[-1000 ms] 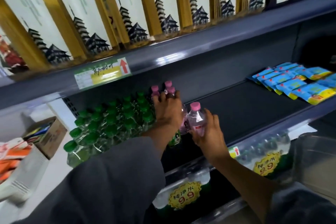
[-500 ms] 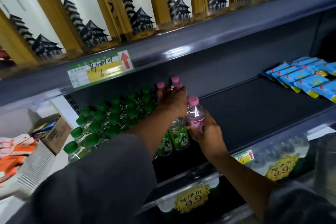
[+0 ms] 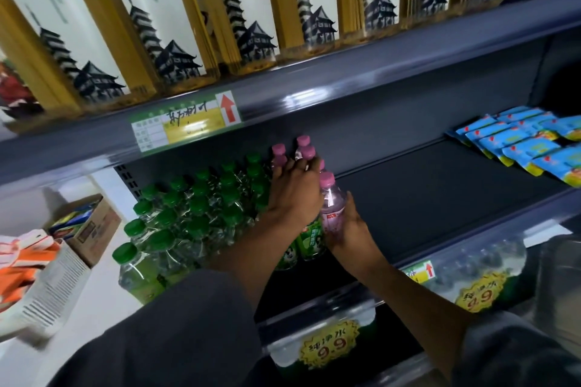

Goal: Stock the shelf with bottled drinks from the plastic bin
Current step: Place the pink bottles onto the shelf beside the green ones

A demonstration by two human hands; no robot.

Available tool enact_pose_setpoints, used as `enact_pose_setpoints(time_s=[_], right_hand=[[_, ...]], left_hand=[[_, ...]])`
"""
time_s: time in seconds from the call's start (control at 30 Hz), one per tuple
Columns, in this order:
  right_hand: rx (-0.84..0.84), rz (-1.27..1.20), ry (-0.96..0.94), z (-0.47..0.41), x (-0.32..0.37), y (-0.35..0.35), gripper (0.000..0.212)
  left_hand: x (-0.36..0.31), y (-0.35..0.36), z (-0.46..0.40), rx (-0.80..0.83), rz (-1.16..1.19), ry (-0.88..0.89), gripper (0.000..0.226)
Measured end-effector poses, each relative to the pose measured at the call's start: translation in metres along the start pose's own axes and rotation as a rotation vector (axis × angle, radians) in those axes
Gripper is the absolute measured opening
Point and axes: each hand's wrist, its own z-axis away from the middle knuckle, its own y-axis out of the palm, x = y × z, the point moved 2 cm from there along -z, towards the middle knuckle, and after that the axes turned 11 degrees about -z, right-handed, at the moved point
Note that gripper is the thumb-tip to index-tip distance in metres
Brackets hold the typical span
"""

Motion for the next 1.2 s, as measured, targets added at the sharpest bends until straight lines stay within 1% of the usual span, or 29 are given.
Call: enact_pose_setpoints(time_s=[0.1,0.23,0.33,0.43,0.57,0.67,0.73,0.8,0.9,0.97,1.03,1.1,1.2], right_hand=[[-0.011,0.018,0.008,0.001,-0.002,-0.002,0.100],[-0.052,0.054,0.000,0.012,-0.001,-0.009,0.092],[-0.128,0.133,-0.006,0.038,0.007,-0.014,0.087],[-0.220,0.208,-0.148,0.072,0.024,-0.017,0.077],[-0.273,0.312,-0.315,0.113,0.046,-0.013,0.061],[-0.231,0.420,-0.477,0.146,0.065,0.007,0.048],[-0.186,0.456,-0.543,0.168,0.077,0.027,0.040],[-0.168,0.482,-0.606,0.184,0.081,0.050,0.035],[-0.155,0.500,-0.697,0.211,0.084,0.093,0.035],[-0.098,0.463,-0.692,0.228,0.083,0.121,0.037],[-0.036,0.454,-0.639,0.243,0.080,0.148,0.041],[0.020,0.453,-0.578,0.253,0.073,0.172,0.041],[0.112,0.421,-0.502,0.269,0.058,0.210,0.037]], left_hand=[[0.002,-0.001,0.016,-0.064,0.027,0.007,0.070],[0.014,-0.005,0.048,-0.222,0.084,0.013,0.053],[0.028,-0.005,0.079,-0.281,0.116,0.036,0.051],[0.042,-0.004,0.112,-0.293,0.149,0.047,0.053],[0.052,-0.004,0.156,-0.270,0.167,0.007,0.050],[0.056,-0.008,0.192,-0.280,0.184,0.021,0.044],[0.062,-0.010,0.221,-0.289,0.189,0.014,0.039],[0.073,-0.008,0.250,-0.245,0.205,-0.043,0.037],[0.097,-0.002,0.296,-0.139,0.248,-0.164,0.040],[0.114,0.001,0.327,-0.086,0.248,-0.215,0.046],[0.135,0.005,0.360,-0.047,0.227,-0.269,0.051],[0.155,0.013,0.388,-0.033,0.211,-0.320,0.048],[0.176,0.037,0.430,-0.007,0.210,-0.387,0.043]])
